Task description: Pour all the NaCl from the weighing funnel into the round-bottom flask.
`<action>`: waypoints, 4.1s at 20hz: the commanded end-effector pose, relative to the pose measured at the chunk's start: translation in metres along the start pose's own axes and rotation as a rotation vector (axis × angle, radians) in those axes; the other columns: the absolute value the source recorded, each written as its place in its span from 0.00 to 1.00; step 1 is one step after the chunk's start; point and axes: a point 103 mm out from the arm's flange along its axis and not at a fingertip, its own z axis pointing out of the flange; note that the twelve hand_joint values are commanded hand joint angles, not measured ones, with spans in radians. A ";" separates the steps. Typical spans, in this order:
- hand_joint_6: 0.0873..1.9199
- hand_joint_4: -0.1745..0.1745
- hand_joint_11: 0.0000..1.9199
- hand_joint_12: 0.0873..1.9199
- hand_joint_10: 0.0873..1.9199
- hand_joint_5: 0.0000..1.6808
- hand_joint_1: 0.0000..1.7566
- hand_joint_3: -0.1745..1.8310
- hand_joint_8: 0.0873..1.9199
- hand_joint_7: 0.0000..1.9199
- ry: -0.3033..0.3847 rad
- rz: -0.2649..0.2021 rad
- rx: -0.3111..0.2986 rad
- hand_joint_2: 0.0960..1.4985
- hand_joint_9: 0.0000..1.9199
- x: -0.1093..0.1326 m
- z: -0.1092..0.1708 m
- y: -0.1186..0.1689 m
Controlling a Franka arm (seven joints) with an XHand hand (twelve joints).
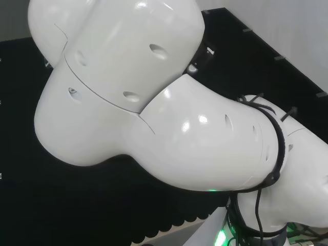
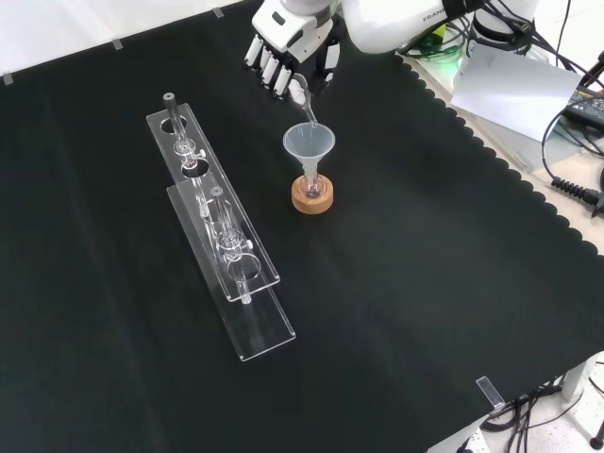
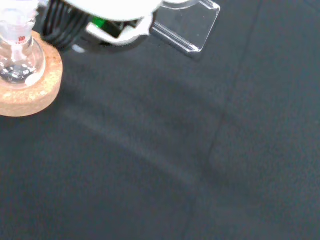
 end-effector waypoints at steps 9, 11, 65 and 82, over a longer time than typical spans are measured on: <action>0.40 1.00 0.37 0.57 0.15 0.72 0.63 0.44 0.31 0.45 -0.076 0.005 -0.003 0.40 0.57 0.000 -0.009 0.004; 0.40 1.00 0.37 0.57 0.15 0.72 0.63 0.45 0.31 0.45 -0.084 0.002 -0.004 0.40 0.57 0.000 -0.010 0.004; 0.40 1.00 0.37 0.57 0.15 0.72 0.63 0.45 0.31 0.43 -0.397 0.007 0.094 0.40 0.57 0.014 -0.040 0.005; 0.41 1.00 0.37 0.57 0.15 0.71 0.63 0.45 0.31 0.42 -0.476 -0.004 0.121 0.40 0.57 0.022 -0.047 0.010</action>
